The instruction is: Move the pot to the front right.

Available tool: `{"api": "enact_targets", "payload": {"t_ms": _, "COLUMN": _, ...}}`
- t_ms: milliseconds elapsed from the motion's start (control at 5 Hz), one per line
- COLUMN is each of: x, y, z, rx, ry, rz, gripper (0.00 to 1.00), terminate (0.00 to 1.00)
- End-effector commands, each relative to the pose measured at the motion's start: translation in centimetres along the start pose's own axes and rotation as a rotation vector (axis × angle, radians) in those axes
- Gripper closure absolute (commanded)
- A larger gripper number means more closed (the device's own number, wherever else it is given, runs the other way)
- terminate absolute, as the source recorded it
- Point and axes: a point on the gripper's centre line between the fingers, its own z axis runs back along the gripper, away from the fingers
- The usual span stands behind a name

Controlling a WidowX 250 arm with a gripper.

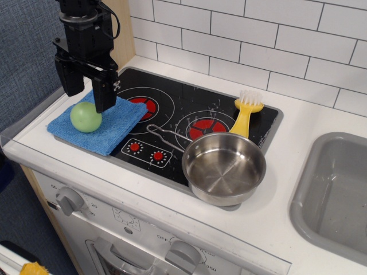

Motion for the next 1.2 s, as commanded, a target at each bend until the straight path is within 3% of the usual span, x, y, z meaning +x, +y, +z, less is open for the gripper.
{"api": "enact_targets", "payload": {"t_ms": 0, "x": 0.0, "y": 0.0, "z": 0.0, "rx": 0.0, "ry": 0.0, "rz": 0.0, "gripper": 0.0, "terminate": 0.0}}
{"api": "enact_targets", "payload": {"t_ms": 400, "x": 1.0, "y": -6.4, "z": 1.9, "rx": 0.01, "ry": -0.071, "rz": -0.204, "gripper": 0.0, "terminate": 0.0}}
{"api": "enact_targets", "payload": {"t_ms": 600, "x": 1.2, "y": -11.4, "z": 2.5, "rx": 0.006, "ry": -0.084, "rz": -0.332, "gripper": 0.0, "terminate": 0.0}}
{"api": "enact_targets", "payload": {"t_ms": 800, "x": 1.5, "y": -16.3, "z": 1.2, "rx": -0.063, "ry": -0.089, "rz": -0.44, "gripper": 0.0, "terminate": 0.0}}
{"api": "enact_targets", "payload": {"t_ms": 1000, "x": 1.5, "y": -21.3, "z": 0.2, "rx": -0.083, "ry": -0.116, "rz": -0.513, "gripper": 0.0, "terminate": 0.0}}
